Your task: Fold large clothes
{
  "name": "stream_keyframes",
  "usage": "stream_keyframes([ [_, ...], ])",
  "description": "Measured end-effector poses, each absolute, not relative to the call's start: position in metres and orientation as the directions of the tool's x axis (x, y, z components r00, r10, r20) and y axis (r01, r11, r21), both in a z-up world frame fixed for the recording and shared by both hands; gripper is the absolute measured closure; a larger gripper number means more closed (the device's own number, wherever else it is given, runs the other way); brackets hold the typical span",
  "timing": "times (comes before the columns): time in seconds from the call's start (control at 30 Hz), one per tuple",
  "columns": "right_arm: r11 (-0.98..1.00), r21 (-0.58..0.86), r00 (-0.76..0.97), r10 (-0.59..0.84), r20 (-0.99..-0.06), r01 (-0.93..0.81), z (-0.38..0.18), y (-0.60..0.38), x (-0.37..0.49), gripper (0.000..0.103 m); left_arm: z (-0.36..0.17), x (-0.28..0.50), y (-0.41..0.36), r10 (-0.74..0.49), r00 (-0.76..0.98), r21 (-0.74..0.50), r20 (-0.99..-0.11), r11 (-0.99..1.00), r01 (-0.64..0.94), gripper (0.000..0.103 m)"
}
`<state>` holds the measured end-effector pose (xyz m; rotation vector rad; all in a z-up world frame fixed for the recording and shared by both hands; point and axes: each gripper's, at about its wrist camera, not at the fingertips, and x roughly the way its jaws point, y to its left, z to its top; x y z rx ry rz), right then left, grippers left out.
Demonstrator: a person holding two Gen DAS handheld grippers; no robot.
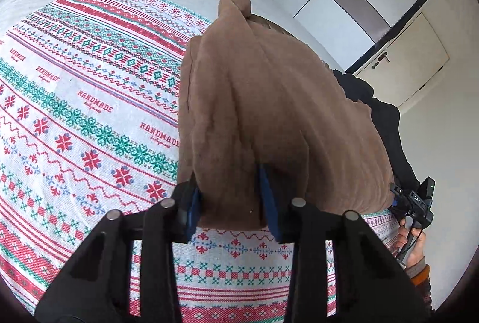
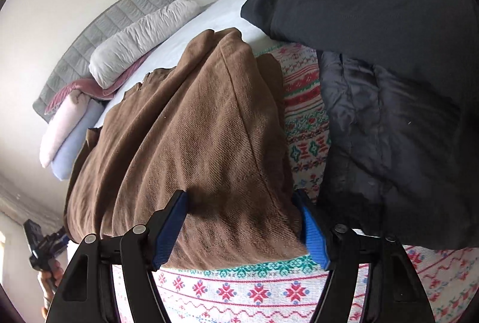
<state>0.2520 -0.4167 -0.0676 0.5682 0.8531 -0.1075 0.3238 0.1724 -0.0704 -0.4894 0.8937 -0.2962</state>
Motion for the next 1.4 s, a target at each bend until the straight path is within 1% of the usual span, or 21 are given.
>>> stream_keyframes([
  [0.03, 0.843, 0.435, 0.670, 0.127, -0.732, 0.316, -0.068, -0.416, 0.254, 0.034, -0.067, 0.324, 0.169, -0.435, 0.606, -0.518, -0.666, 0.854, 0.045, 0.084],
  [0.07, 0.847, 0.428, 0.677, 0.115, -0.727, 0.316, -0.066, -0.413, 0.251, 0.043, -0.059, 0.321, 0.165, -0.415, 0.629, -0.502, -0.657, 0.863, 0.045, 0.087],
  [0.1, 0.847, 0.430, 0.682, 0.115, -0.722, 0.313, -0.060, -0.412, 0.252, 0.075, -0.047, 0.317, 0.163, -0.392, 0.664, -0.489, -0.637, 0.871, 0.046, 0.089],
  [0.13, 0.840, 0.442, 0.699, 0.110, -0.707, 0.315, -0.051, -0.412, 0.249, 0.081, -0.031, 0.311, 0.165, -0.383, 0.705, -0.493, -0.597, 0.869, 0.054, 0.089],
  [0.23, 0.856, 0.434, 0.759, 0.078, -0.646, 0.281, -0.009, -0.404, 0.238, 0.089, 0.016, 0.292, 0.175, -0.384, 0.785, -0.528, -0.486, 0.845, 0.086, 0.090],
  [0.3, 0.872, 0.404, 0.782, 0.041, -0.622, 0.275, 0.015, -0.399, 0.232, 0.089, 0.034, 0.283, 0.175, -0.366, 0.813, -0.506, -0.453, 0.856, 0.104, 0.091],
  [0.37, 0.884, 0.364, 0.776, 0.002, -0.631, 0.293, 0.020, -0.403, 0.227, 0.089, 0.026, 0.280, 0.181, -0.321, 0.816, -0.458, -0.482, 0.886, 0.078, 0.090],
  [0.43, 0.861, 0.393, 0.741, 0.029, -0.671, 0.323, -0.001, -0.421, 0.225, 0.089, -0.014, 0.292, 0.191, -0.311, 0.752, -0.455, -0.581, 0.890, 0.016, 0.090],
  [0.5, 0.849, 0.384, 0.650, 0.064, -0.757, 0.364, -0.045, -0.432, 0.230, 0.089, -0.068, 0.308, 0.188, -0.287, 0.626, -0.402, -0.725, 0.914, -0.046, 0.087],
  [0.53, 0.856, 0.356, 0.598, 0.070, -0.799, 0.375, -0.066, -0.432, 0.234, 0.088, -0.089, 0.300, 0.189, -0.289, 0.594, -0.400, -0.751, 0.915, -0.061, 0.083],
  [0.6, 0.859, 0.370, 0.625, 0.077, -0.777, 0.355, -0.077, -0.433, 0.226, 0.085, -0.079, 0.293, 0.191, -0.243, 0.630, -0.353, -0.738, 0.934, -0.054, 0.064],
  [0.63, 0.857, 0.377, 0.635, 0.078, -0.769, 0.352, -0.071, -0.435, 0.223, 0.078, -0.068, 0.291, 0.190, -0.218, 0.635, -0.316, -0.741, 0.948, -0.043, 0.061],
  [0.73, 0.886, 0.317, 0.634, 0.035, -0.773, 0.338, -0.042, -0.434, 0.221, 0.066, -0.029, 0.294, 0.188, -0.132, 0.674, -0.177, -0.727, 0.984, 0.002, 0.054],
  [0.8, 0.915, 0.258, 0.658, -0.012, -0.752, 0.312, -0.018, -0.431, 0.225, 0.065, -0.008, 0.306, 0.186, -0.109, 0.713, -0.124, -0.693, 0.992, 0.031, 0.037],
  [0.9, 0.941, 0.198, 0.671, -0.041, -0.740, 0.275, 0.003, -0.427, 0.254, 0.052, 0.005, 0.352, 0.173, -0.112, 0.699, -0.077, -0.706, 0.994, 0.082, 0.036],
  [1.0, 0.949, 0.136, 0.634, -0.079, -0.769, 0.284, 0.000, -0.428, 0.300, 0.051, 0.000, 0.415, 0.154, -0.098, 0.662, -0.022, -0.743, 0.992, 0.122, 0.036],
  [1.13, 0.945, 0.146, 0.621, -0.072, -0.780, 0.292, -0.012, -0.432, 0.332, 0.051, -0.013, 0.489, 0.138, -0.060, 0.606, 0.013, -0.793, 0.993, 0.115, 0.036],
  [1.27, 0.941, 0.167, 0.619, -0.056, -0.783, 0.296, -0.025, -0.439, 0.364, 0.051, -0.028, 0.536, 0.130, -0.073, 0.583, -0.007, -0.809, 0.993, 0.115, 0.036],
  [1.33, 0.939, 0.173, 0.614, -0.049, -0.788, 0.298, -0.031, -0.441, 0.372, 0.051, -0.040, 0.554, 0.129, -0.107, 0.547, -0.047, -0.831, 0.991, 0.122, 0.040],
  [1.37, 0.937, 0.174, 0.607, -0.048, -0.794, 0.302, -0.034, -0.442, 0.376, 0.051, -0.045, 0.559, 0.128, -0.121, 0.532, -0.069, -0.838, 0.991, 0.117, 0.065],
  [1.4, 0.936, 0.172, 0.600, -0.050, -0.799, 0.307, -0.036, -0.442, 0.377, 0.051, -0.047, 0.561, 0.127, -0.160, 0.521, -0.110, -0.838, 0.986, 0.126, 0.095],
])
